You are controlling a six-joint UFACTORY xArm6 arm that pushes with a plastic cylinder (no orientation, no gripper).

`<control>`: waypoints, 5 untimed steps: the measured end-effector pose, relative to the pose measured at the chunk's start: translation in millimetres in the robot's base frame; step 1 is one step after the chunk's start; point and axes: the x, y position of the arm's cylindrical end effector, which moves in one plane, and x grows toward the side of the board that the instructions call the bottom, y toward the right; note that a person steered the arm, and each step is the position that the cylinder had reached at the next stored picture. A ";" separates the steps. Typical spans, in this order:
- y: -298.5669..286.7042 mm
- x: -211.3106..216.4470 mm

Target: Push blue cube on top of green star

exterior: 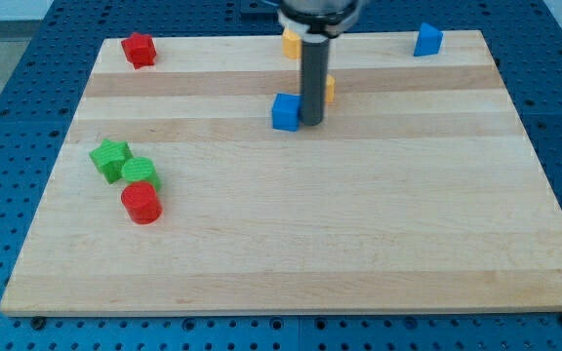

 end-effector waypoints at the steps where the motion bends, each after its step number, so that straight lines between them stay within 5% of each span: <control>1: 4.9 3.7; 5: -40.6 -29.8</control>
